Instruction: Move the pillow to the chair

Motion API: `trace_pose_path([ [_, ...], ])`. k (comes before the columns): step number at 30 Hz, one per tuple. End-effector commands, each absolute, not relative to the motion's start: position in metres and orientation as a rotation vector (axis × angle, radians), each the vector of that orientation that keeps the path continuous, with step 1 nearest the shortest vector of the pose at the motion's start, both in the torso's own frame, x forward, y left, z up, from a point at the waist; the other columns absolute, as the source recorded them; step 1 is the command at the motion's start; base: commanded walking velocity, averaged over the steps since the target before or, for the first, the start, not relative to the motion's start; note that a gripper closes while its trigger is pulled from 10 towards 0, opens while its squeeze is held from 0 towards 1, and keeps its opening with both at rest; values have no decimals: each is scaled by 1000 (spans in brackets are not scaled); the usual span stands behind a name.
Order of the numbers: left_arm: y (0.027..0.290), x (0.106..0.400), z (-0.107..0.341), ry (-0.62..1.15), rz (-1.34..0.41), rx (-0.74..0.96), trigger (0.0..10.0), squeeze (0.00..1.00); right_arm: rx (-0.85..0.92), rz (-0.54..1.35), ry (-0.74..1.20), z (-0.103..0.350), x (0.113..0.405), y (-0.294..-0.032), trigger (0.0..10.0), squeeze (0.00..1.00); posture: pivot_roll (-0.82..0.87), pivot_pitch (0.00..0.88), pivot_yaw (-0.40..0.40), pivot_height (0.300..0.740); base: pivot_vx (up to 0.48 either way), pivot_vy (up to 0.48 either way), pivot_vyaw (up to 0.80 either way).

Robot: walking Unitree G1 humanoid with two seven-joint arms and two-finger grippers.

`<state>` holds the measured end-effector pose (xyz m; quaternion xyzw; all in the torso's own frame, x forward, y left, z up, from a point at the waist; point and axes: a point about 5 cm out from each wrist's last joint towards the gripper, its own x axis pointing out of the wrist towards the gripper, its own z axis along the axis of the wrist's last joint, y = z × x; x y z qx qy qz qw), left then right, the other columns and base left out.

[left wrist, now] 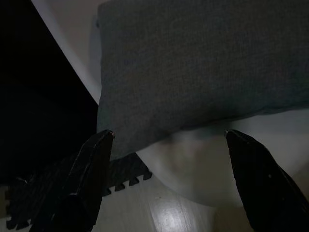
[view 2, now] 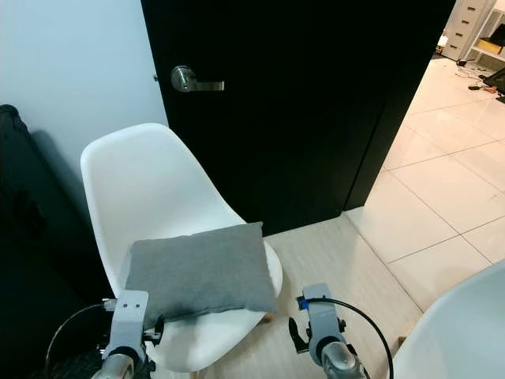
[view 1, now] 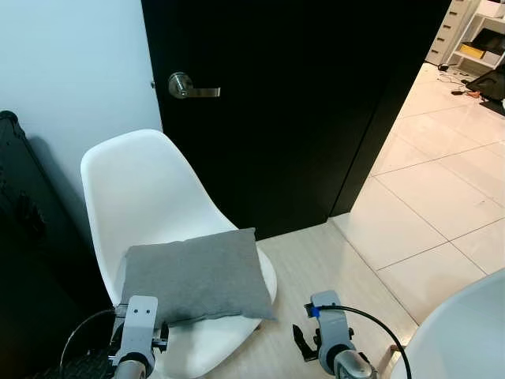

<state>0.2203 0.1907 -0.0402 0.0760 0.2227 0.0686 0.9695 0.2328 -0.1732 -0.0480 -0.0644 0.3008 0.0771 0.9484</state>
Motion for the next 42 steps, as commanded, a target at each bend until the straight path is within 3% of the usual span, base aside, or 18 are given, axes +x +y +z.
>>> trace_pose_path([
  [1,190,216,-42,452,129,160,10000,0,-123,147,607,-48,232,-175,10000,0,41,50,-43,740,0,0,0],
  [42,188,225,-37,425,116,164,10000,0,-139,98,655,-50,231,-187,10000,0,26,30,-30,740,0,0,-754],
])
